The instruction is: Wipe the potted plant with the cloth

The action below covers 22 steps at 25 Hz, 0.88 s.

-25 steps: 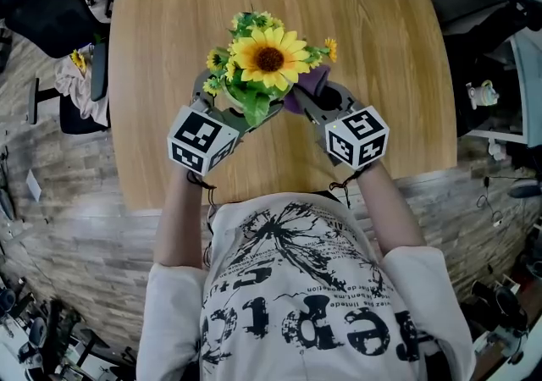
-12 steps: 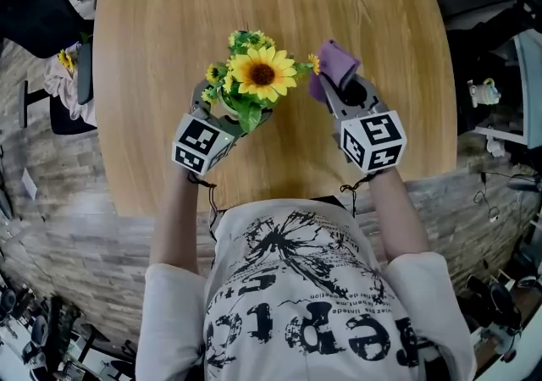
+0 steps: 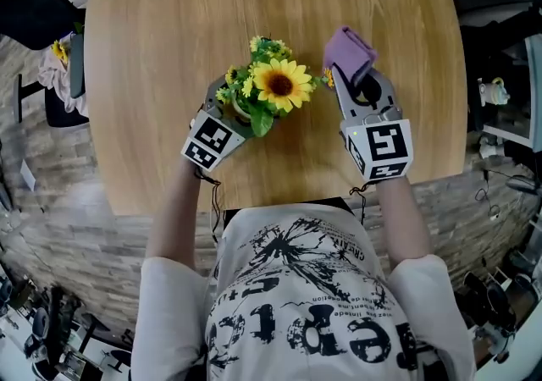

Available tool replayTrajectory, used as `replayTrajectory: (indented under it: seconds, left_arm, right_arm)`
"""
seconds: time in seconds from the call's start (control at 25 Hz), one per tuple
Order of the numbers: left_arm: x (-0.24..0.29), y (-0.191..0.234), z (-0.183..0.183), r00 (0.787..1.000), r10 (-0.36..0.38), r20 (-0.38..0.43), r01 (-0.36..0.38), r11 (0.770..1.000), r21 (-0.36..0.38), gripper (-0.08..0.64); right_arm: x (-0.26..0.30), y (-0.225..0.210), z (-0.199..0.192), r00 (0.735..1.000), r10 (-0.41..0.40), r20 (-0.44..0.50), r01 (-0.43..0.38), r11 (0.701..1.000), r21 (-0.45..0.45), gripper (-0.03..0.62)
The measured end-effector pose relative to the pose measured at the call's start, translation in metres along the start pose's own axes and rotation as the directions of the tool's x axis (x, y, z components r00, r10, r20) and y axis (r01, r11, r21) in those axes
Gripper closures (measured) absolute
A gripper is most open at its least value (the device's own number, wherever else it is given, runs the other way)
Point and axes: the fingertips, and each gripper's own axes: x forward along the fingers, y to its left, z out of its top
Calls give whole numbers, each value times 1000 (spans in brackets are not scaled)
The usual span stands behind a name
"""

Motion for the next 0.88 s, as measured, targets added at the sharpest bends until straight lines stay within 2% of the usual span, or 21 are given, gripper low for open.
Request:
replayTrajectory:
  seconds: [0.28,0.56,0.64,0.72,0.88]
  left_arm:
    - [8,-6,-12,998,-67,-10,67,998,9,39]
    - [10,-6,-13,993,-114,-17,114,992,61,38]
    - [12,-4,-13,993,-113,-28,115,992,60,38]
    - [14,-1,-12,995,-95,-27,97,994,43,9]
    - [9,4,-1,999,-39,16,38,998,40,-25]
  right_arm:
    - [-1,1,2,1000,6,16,-7,998,67,522]
    - [-2,0,2,1000,-8,4,7,998,64,522]
    - [-1,1,3,1000,-13,-2,13,998,67,522]
    - [1,3,4,1000,-15,-7,15,997,70,522]
    - [-3,7,8,1000,-14,-2,14,998,67,522]
